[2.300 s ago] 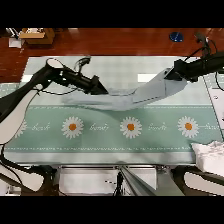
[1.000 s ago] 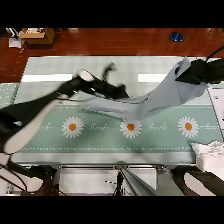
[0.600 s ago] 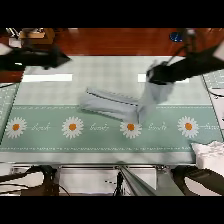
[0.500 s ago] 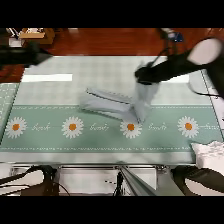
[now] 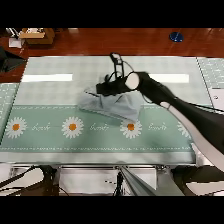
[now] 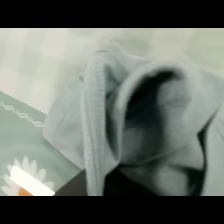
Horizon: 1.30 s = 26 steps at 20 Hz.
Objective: Fold the shirts.
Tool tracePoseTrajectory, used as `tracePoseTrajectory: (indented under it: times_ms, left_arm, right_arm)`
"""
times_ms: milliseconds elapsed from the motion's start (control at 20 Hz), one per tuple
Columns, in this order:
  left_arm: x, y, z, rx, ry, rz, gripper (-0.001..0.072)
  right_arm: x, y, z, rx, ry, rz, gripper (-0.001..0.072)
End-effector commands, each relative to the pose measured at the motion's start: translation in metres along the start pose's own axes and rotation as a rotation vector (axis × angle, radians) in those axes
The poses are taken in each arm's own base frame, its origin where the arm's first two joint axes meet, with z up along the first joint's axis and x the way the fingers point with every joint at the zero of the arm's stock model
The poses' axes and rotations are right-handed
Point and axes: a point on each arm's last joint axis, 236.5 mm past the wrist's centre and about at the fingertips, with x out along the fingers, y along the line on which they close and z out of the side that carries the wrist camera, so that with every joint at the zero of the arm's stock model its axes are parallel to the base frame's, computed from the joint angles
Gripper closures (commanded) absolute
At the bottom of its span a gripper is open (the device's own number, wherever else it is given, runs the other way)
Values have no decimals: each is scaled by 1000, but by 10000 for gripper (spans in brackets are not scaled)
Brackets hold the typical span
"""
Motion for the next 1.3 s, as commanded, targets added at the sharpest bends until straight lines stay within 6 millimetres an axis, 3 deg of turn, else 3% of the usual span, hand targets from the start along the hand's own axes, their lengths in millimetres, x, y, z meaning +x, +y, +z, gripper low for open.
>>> tracePoseTrajectory:
  times_ms: [0, 100, 200, 300, 400, 450, 500, 550, 600, 650, 800, 950, 1150, 1250]
  left_arm:
    - [9, -8, -15, 23, 50, -26, 687]
    - [18, -7, -21, 21, 61, -30, 687]
    - [21, -4, -25, 7, 69, -29, 687]
    - [22, -3, -26, 8, 70, -30, 687]
    - [22, -3, -26, 8, 70, -29, 687]
    - [22, -3, -26, 8, 70, -30, 687]
    - [22, -3, -26, 8, 71, -30, 687]
    - [22, -3, -26, 8, 71, -30, 687]
    - [22, -3, -26, 8, 72, -30, 687]
    - [22, -4, -27, 8, 74, -31, 687]
    - [22, -5, -29, 8, 81, -35, 687]
    - [22, -5, -29, 7, 81, -36, 687]
    - [23, -9, -27, 2, 75, -50, 687]
    - [22, -9, -27, 3, 76, -50, 687]
  right_arm:
    - [28, 21, 0, 87, -57, 77, 236]
    - [15, 21, 1, 42, -37, 74, 213]
    - [-17, 0, 0, -44, 31, 7, 214]
    - [-74, -62, -10, -171, 163, -204, 215]
    - [-165, -154, -23, -228, 337, -563, 221]
    - [-219, -199, -30, -213, 424, -748, 265]
    - [-256, -227, -38, -159, 478, -838, 266]
    - [-270, -242, -50, -60, 488, -815, 265]
    - [-262, -244, -64, 79, 465, -690, 240]
    - [-244, -238, -70, 217, 411, -537, 145]
    - [-188, -219, -63, 533, 209, -172, 126]
    - [-141, -214, -71, 623, 105, -94, 127]
    - [-86, -195, -100, 606, 176, -75, 127]
    - [-64, -183, -101, 624, 166, -47, 128]
